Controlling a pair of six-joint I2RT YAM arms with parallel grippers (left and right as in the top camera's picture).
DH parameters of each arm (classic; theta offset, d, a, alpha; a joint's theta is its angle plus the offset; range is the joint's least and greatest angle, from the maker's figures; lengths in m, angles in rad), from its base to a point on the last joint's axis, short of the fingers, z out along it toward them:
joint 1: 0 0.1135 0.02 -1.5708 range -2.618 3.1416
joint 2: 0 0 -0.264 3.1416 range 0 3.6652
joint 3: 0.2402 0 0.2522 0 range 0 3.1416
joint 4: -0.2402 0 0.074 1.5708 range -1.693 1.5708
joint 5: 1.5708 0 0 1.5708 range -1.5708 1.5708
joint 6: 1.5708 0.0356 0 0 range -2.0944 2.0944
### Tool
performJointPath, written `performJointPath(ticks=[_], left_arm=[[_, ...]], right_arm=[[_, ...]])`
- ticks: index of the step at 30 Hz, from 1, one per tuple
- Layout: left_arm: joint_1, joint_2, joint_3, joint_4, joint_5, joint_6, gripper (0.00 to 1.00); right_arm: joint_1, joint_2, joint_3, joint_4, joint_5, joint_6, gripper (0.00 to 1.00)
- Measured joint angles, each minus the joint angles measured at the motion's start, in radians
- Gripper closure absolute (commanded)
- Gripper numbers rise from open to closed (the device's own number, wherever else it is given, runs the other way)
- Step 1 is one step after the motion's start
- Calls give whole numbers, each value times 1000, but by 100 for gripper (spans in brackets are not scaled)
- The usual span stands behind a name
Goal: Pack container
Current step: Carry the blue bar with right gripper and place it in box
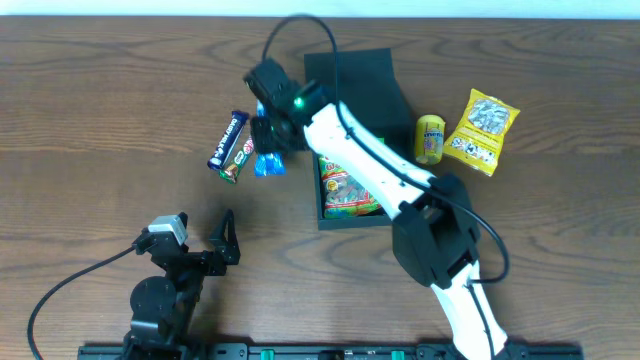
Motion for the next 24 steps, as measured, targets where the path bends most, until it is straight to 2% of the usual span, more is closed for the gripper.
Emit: performJointPath(ticks=[5,9,12,19,24], left_arm=[[0,0,0,0,0,0,5],[0,0,0,0,0,0,5],[0,0,0,0,0,0,5],[0,0,0,0,0,0,5],[0,0,0,0,-1,0,5]], right_arm=[[-26,-27,189,-267,62,-64,92],[-124,-50,217,-437,97,-94,98],[-231,-50,216,-550,113,-113,98],[-364,-50,217,-703,136,-185,98],[-376,-88,150,-671,134,-215,98]])
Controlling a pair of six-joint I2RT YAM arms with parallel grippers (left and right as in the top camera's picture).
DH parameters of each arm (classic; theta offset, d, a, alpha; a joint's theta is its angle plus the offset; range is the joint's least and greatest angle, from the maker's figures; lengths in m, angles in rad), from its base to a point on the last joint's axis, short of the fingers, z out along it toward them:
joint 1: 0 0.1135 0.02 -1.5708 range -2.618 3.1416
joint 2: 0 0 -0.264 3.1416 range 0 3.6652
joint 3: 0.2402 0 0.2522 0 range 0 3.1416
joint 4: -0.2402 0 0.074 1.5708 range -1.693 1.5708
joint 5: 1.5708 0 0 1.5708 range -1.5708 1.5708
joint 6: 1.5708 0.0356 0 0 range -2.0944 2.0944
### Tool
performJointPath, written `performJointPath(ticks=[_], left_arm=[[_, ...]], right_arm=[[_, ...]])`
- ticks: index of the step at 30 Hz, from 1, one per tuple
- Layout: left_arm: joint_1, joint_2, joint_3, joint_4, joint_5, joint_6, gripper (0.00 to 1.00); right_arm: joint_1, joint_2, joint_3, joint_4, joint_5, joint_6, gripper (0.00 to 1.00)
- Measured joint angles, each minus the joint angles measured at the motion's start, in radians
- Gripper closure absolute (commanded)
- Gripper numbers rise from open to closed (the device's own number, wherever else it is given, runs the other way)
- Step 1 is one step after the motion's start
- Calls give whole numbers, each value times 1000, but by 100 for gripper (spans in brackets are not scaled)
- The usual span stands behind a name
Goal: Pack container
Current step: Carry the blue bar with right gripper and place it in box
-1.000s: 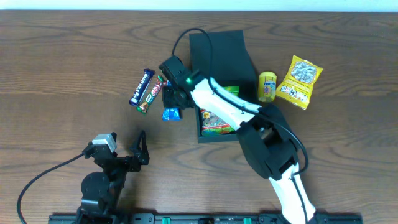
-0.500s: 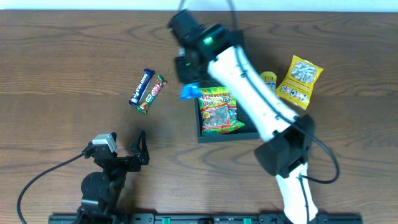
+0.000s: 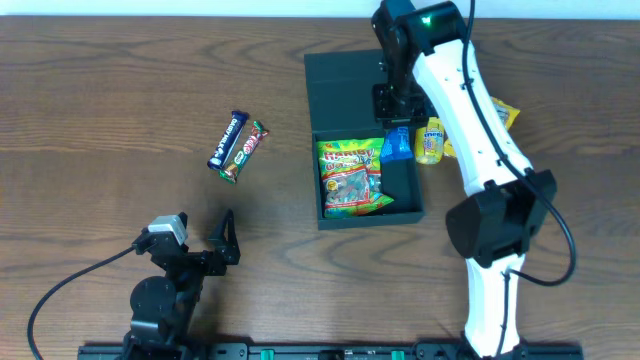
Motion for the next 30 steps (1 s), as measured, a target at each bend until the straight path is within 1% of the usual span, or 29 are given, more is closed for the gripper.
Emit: performJointPath(ticks=[2,7,9,13,17,18,20,21,23,24,30], left_arm=[[0,0,0,0,0,0,5],[0,0,-1,3,-3,0,5],[0,0,-1,2,-2,0,5],[0,0,-1,3,-2,0,5],[0,0,-1,3,-3,0,5],[0,0,-1,3,-2,0,5],[0,0,-1,3,-2,0,5],[0,0,-1,3,-3,0,5],[0,0,-1,3,-2,0,5],[0,0,-1,3,-2,0,5],[0,0,-1,3,-3,0,5]], right_arm=[[-2,-60,-88,61,0,-4,98],[-5,-299,-441,289,1,-14,98],[-5,-394,-615,412,0,-23,98],[0,-438,-793,544,-4,-62,99],[0,-439,-914,640,-6,-101,98],[0,-439,-931,661,-6,-108,80],[0,-439,-951,690,-4,-117,34],[0,-439,-958,695,-5,-126,28],[0,-439,-962,697,-5,-134,21],[0,-439,-962,697,-6,-137,21],[0,-449,-961,659,-27,-143,28]])
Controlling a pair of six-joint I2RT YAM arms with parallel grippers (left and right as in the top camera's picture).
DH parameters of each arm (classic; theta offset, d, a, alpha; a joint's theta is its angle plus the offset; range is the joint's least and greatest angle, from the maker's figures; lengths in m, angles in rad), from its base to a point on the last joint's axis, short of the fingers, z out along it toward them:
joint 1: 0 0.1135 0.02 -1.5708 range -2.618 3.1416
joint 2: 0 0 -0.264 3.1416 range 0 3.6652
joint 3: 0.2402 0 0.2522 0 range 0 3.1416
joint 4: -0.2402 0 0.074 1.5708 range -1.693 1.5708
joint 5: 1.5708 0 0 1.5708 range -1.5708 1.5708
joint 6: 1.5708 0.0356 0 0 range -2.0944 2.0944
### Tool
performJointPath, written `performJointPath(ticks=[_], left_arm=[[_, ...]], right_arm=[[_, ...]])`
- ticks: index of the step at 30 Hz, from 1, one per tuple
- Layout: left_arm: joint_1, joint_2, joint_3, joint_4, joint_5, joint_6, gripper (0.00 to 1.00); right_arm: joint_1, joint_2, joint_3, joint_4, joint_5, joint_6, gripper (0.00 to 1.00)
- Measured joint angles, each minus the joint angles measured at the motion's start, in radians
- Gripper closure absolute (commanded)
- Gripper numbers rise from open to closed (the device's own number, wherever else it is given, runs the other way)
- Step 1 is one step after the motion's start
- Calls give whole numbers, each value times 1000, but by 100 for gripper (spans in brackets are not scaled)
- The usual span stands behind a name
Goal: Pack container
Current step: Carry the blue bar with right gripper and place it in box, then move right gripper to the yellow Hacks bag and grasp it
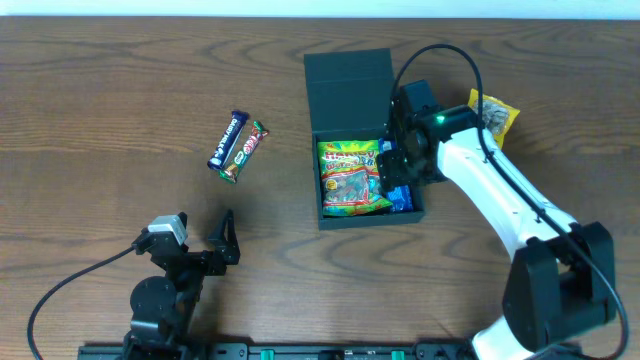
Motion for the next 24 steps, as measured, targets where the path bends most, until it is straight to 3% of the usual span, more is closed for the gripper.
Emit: performJointPath(ticks=[3,9,11,12,13,17,24], left_arm=[[0,0,0,0,0,0,5],[0,0,0,0,0,0,5],[0,0,0,0,0,0,5],[0,0,0,0,0,0,5],[0,0,0,1,0,0,5],[0,0,0,1,0,0,5],[0,0,0,3,0,0,5]], right_arm=[[0,-53,3,-3,2,1,29],[-35,-142,14,-6,70,71,48],[-59,-139,3,3,77,98,66],[-72,-137,-10,11,81,116,86],[-90,-137,-30,23,86,141,99],[-161,-136,-105,53,84,212,99],[-243,-135,-261,258,-42,225,99]])
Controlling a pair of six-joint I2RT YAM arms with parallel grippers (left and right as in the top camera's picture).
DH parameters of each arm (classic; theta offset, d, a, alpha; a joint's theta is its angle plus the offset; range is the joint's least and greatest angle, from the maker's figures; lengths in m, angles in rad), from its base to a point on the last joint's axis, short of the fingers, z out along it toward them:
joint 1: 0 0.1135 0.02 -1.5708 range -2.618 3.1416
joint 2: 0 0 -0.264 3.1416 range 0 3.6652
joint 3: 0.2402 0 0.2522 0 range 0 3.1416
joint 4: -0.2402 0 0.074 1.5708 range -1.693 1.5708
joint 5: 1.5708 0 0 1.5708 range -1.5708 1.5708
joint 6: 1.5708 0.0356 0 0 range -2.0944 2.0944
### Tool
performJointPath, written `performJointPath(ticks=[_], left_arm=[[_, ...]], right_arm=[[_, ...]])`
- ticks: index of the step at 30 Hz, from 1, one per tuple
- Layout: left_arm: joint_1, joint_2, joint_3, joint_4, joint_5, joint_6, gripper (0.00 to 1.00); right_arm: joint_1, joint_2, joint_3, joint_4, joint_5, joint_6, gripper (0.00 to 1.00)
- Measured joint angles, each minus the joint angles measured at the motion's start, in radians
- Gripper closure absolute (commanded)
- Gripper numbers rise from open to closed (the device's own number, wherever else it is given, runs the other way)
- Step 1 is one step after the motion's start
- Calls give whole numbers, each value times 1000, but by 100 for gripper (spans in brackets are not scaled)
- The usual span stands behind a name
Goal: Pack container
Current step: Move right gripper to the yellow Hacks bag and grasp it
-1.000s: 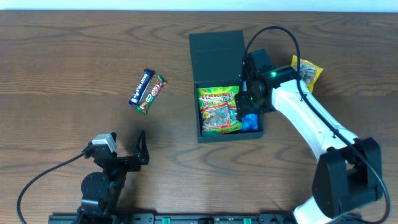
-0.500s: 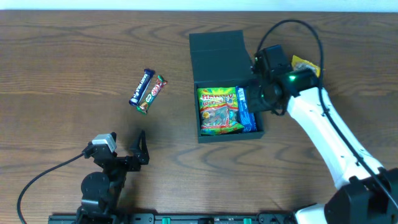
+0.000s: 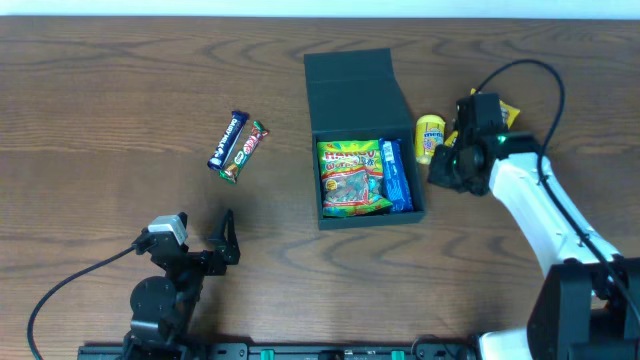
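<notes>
The dark box (image 3: pixel 418 205) stands open in the middle of the table, its lid (image 3: pixel 348 88) folded back. Inside lie a gummy bag (image 3: pixel 350 178) and, along the right wall, a blue packet (image 3: pixel 394 176). My right gripper (image 3: pixel 446 168) hovers just right of the box, open and holding nothing, beside a small yellow can (image 3: pixel 431 138). A yellow snack bag (image 3: pixel 507 113) is mostly hidden behind the right arm. A blue bar (image 3: pixel 227 139) and a green bar (image 3: pixel 246 152) lie side by side on the left. My left gripper (image 3: pixel 228 240) rests open at the front left.
The left arm's base and cable sit at the front left corner. The right arm reaches in from the front right, over the table beside the box.
The right gripper was inside the box's right side with the blue packet. The packet now lies in the box, let go, and the gripper has drawn back to the right, outside the box.
The right gripper first held the blue packet on the left, near the two bars. Then it was over the box's far right corner with the packet, then low inside the box. Now the packet lies beside the gummy bag. The left arm stayed still.
</notes>
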Motion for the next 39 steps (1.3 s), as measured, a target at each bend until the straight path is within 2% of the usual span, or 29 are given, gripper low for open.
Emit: performJointPath(ticks=[8,15,18,24,28,34,35,37,39], left_arm=[[0,0,-10,36,48,-51,5],[0,51,3,8,88,7,5],[0,138,42,-2,71,58,4],[0,394,227,9,21,165,4],[0,676,391,8,11,239,5],[0,1065,636,-58,21,286,5],[0,1128,678,-64,28,290,5],[0,1210,732,-51,50,293,5],[0,1284,770,10,93,295,5]], right_arm=[[22,2,-101,78,-160,-17,99],[59,2,-101,101,-220,-59,99],[82,2,-101,103,-220,-62,99],[77,2,-94,121,-192,-50,99],[34,2,-27,100,-161,-35,98],[-36,2,96,98,-96,-23,80],[-49,2,106,98,-79,-18,75],[-78,2,113,102,-39,3,53],[-115,2,113,102,1,22,49]])
